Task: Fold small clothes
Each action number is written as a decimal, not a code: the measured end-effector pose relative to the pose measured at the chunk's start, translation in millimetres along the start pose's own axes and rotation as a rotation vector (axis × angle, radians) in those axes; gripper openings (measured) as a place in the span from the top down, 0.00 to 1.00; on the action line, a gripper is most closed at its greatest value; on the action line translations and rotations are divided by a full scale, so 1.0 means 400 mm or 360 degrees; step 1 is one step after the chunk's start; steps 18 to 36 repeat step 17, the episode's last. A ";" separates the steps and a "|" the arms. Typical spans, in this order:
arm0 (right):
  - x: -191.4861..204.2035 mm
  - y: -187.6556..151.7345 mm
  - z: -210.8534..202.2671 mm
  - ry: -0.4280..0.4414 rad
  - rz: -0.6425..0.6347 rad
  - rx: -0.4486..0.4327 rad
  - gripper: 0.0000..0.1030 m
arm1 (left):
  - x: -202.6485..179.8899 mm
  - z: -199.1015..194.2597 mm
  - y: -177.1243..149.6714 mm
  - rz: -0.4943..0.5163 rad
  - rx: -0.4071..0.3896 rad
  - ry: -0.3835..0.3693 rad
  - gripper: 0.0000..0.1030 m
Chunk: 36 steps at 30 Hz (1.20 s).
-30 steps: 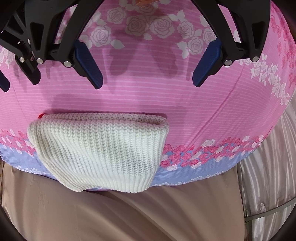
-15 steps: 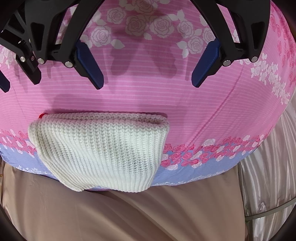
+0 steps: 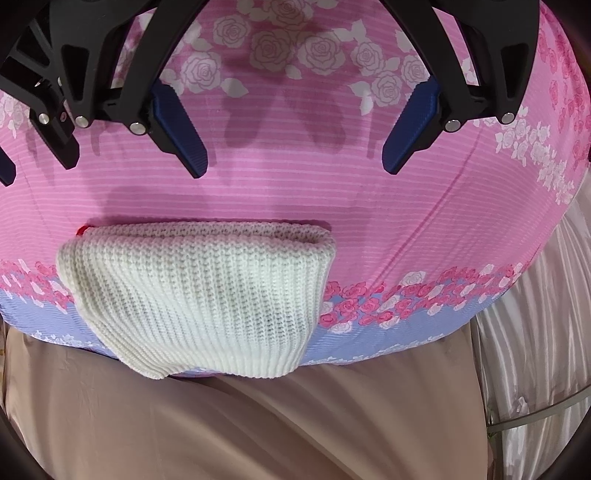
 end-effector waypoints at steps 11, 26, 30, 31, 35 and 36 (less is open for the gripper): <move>0.000 -0.001 -0.002 -0.0002 -0.0016 -0.0002 0.24 | -0.007 -0.002 0.000 0.0021 -0.0006 0.0016 0.15; 0.000 0.000 -0.002 -0.0002 -0.0018 -0.0001 0.24 | -0.007 -0.002 0.000 0.0021 -0.0006 0.0017 0.15; 0.000 0.000 -0.002 -0.0002 -0.0018 -0.0001 0.24 | -0.007 -0.002 0.000 0.0021 -0.0006 0.0017 0.15; 0.000 0.000 -0.002 -0.0002 -0.0018 -0.0001 0.24 | -0.007 -0.002 0.000 0.0021 -0.0006 0.0017 0.15; 0.000 0.000 -0.002 -0.0002 -0.0018 -0.0001 0.24 | -0.007 -0.002 0.000 0.0021 -0.0006 0.0017 0.15; 0.000 0.000 -0.002 -0.0002 -0.0018 -0.0001 0.24 | -0.007 -0.002 0.000 0.0021 -0.0006 0.0017 0.15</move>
Point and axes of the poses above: each gripper's, at about its wrist camera, not at the fingertips, and z roughly the way its jaws point, x to its left, y to its top, the point moved 1 cm from there along z, roughly the way its jaws point, and after that the axes turned 6 degrees about -y, right-handed, at the moved point
